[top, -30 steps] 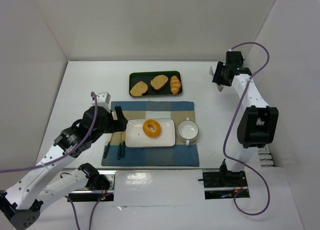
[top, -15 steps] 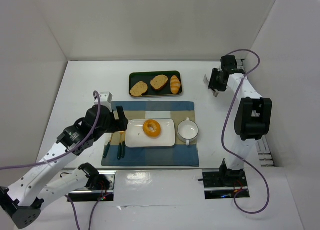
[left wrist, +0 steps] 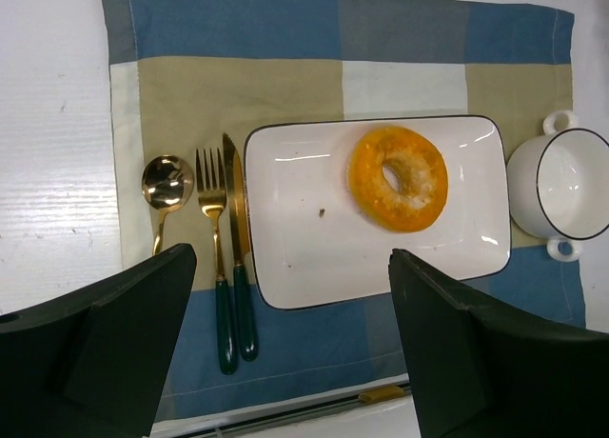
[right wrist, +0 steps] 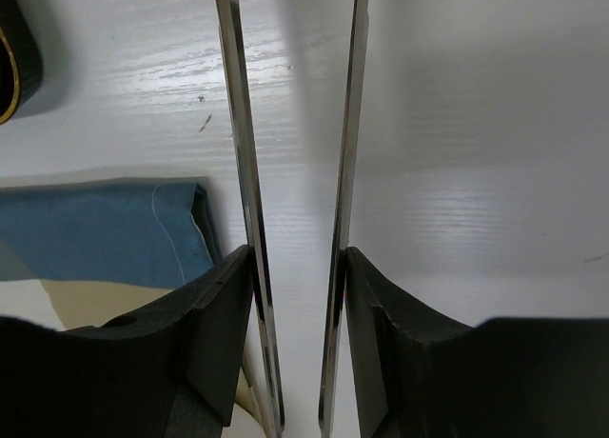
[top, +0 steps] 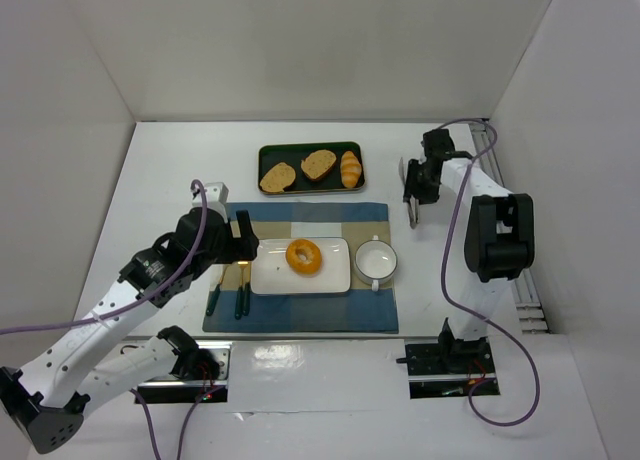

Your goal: Place the bread

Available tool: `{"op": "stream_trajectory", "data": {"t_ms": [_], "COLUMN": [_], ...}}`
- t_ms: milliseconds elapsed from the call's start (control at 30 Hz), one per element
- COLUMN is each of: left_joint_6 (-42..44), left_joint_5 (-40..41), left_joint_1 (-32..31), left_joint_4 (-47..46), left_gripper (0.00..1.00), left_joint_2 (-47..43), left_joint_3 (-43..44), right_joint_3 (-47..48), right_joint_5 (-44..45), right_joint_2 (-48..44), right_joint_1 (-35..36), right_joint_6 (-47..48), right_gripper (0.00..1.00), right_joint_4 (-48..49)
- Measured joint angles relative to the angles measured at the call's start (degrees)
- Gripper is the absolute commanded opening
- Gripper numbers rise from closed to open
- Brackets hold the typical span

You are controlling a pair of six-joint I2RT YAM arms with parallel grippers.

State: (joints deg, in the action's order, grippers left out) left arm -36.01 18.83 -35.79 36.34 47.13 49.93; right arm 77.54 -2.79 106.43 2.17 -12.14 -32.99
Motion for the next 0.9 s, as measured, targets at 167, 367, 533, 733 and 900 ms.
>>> {"op": "stream_trajectory", "data": {"t_ms": [167,367,533,733,900], "left_joint_6": [0.02,0.02,0.02,0.00,0.00], "left_joint_5": [0.00,0.00,0.00,0.39,0.48], "left_joint_1": [0.00,0.00,0.00,0.00,0.00], "left_joint_4": [-0.39,-0.37,-0.28,0.50,1.09], "left_gripper": [0.96,0.96,0.96,0.96,0.96], "left_joint_2": [0.00,-0.37,-1.27,-1.90,-2.14], "left_joint_3": [0.00,0.00,0.00,0.02,0.02], "right_joint_3": [-1.07,-0.92,-0.31,0.79,1.68], "right_joint_5": [0.44,1.51,2.56,3.52,4.44], "right_joint_2": [0.00,1.77,5.40,6.36,6.99], "right_joint_1": [0.57,0.57,0.52,0.26,0.02], "right_joint_6": [0.00,0.02,0.02,0.04,0.00], "right_gripper": [0.49,0.49,0.55,0.62,0.71], "right_joint_4": [-0.07,-0.59,-1.86,-3.21,-4.22]}}
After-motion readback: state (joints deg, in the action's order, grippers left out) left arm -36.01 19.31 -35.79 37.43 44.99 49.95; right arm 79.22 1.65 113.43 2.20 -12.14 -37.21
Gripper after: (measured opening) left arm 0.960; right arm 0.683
